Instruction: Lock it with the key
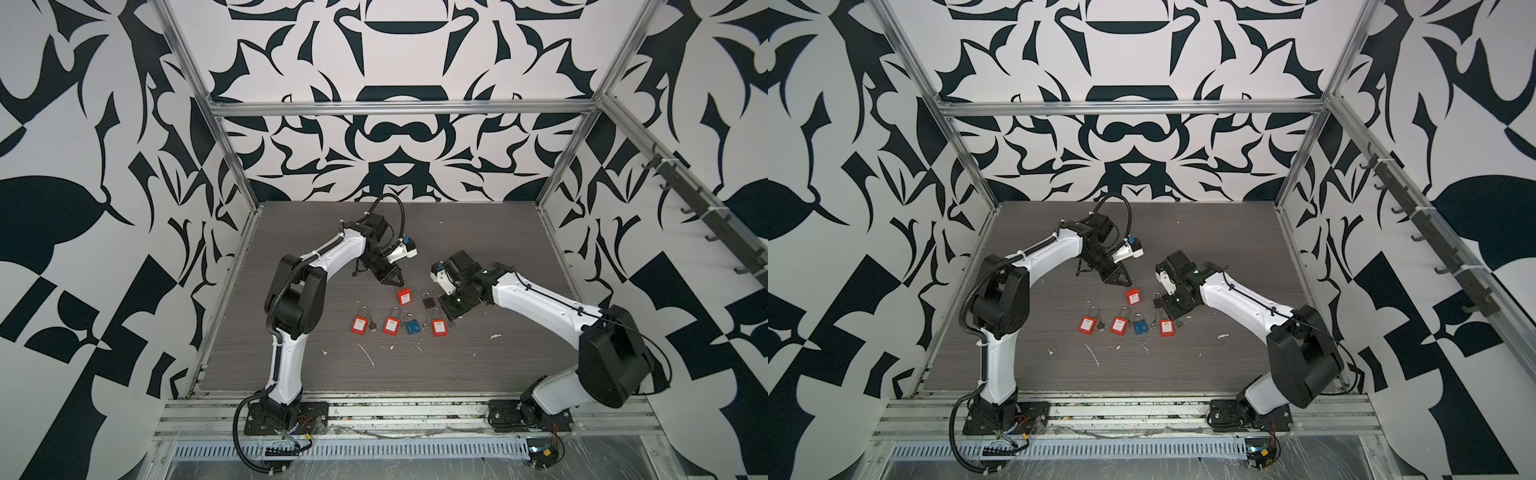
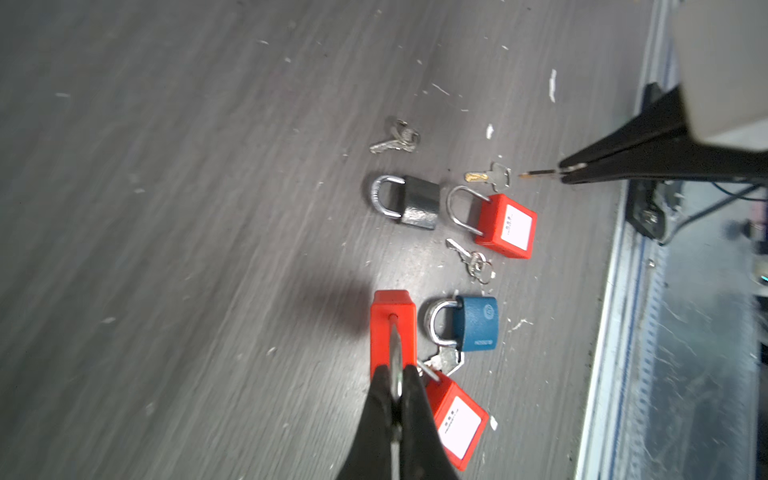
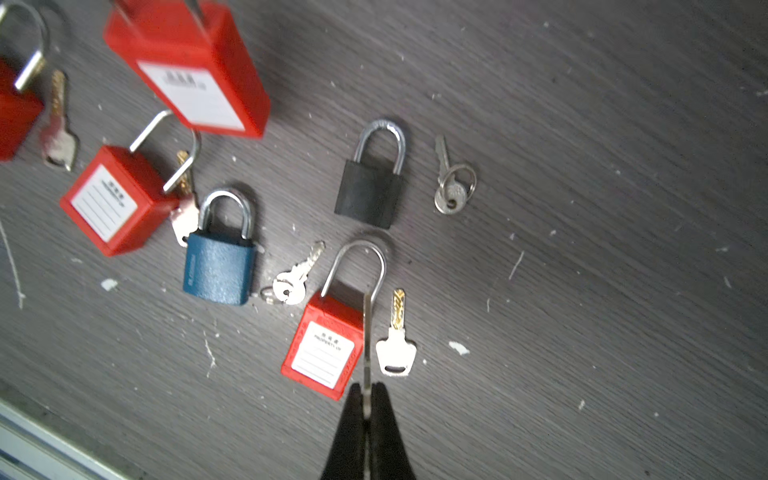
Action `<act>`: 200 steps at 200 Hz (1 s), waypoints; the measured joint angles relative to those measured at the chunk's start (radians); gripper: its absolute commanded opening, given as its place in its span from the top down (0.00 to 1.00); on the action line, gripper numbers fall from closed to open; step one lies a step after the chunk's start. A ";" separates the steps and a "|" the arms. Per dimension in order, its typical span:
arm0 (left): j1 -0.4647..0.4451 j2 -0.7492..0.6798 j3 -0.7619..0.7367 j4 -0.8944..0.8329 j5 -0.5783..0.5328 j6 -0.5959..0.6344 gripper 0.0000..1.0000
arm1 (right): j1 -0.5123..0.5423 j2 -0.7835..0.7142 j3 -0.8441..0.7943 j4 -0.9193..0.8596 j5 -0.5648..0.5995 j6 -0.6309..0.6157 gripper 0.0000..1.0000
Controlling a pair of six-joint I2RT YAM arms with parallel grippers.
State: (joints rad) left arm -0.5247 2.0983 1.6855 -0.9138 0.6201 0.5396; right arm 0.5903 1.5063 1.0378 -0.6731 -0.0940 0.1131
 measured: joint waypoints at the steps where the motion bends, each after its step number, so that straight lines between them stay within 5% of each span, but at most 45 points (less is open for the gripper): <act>1: 0.000 0.003 0.002 -0.002 0.002 0.002 1.00 | 0.000 0.000 0.000 0.002 -0.001 0.002 1.00; 92: -0.001 0.137 0.126 -0.161 0.074 0.130 1.00 | 0.000 0.068 0.008 0.168 -0.089 0.211 1.00; 111: -0.002 0.140 0.134 -0.172 0.058 0.139 0.85 | 0.000 0.080 0.008 0.189 -0.093 0.235 1.00; 183: -0.012 0.153 0.164 -0.094 -0.064 0.112 0.62 | 0.000 0.127 0.008 0.249 -0.108 0.320 1.00; 200: -0.009 0.143 0.155 -0.040 -0.103 0.095 0.49 | 0.001 0.134 0.009 0.262 -0.113 0.334 1.00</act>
State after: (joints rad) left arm -0.5335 2.2410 1.8404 -0.9535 0.5167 0.6350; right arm 0.5915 1.6405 1.0470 -0.4110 -0.2073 0.4473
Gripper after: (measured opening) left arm 0.441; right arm 0.059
